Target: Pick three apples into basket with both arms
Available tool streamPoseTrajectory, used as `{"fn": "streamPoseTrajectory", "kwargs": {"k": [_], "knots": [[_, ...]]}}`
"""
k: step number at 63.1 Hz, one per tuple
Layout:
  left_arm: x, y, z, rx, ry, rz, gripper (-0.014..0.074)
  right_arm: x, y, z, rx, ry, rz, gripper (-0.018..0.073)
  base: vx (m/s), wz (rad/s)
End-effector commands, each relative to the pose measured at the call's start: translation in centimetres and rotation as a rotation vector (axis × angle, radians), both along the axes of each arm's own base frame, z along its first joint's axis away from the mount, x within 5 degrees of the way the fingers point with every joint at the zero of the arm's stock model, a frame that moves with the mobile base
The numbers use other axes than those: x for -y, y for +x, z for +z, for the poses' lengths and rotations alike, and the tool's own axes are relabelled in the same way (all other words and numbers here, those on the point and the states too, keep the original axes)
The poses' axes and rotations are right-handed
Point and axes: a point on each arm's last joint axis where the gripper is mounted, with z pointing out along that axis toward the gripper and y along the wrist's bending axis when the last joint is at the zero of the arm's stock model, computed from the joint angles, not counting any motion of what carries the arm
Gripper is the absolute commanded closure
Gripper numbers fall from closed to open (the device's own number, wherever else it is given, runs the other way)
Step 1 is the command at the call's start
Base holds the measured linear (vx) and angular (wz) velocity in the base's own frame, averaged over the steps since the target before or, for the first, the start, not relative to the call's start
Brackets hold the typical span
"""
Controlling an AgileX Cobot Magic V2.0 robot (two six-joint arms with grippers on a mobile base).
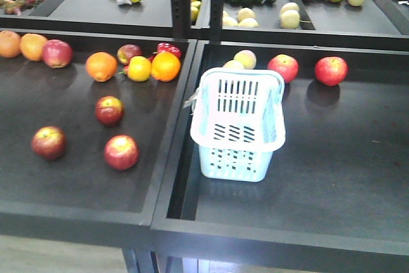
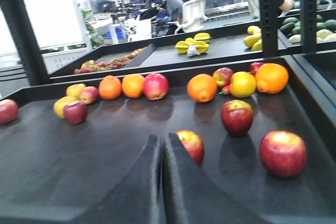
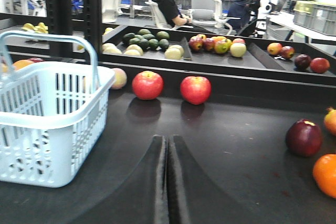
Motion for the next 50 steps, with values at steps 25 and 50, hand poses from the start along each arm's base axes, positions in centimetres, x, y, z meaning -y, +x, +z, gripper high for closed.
{"fn": "streamPoseTrajectory", "kwargs": {"k": [25,50], "knots": [[0.18,-0.03,-0.12,0.07,0.003,-0.02,0.0603,-0.02,-0.02,0.42,0.072,-0.018,0.0,0.0563,0.11,-0.13],[0.18,-0.03,-0.13,0.069,0.003,-0.02,0.0603,-0.02,-0.02,0.42,0.072,-0.018,0.0,0.0563,0.08,-0.08]]}}
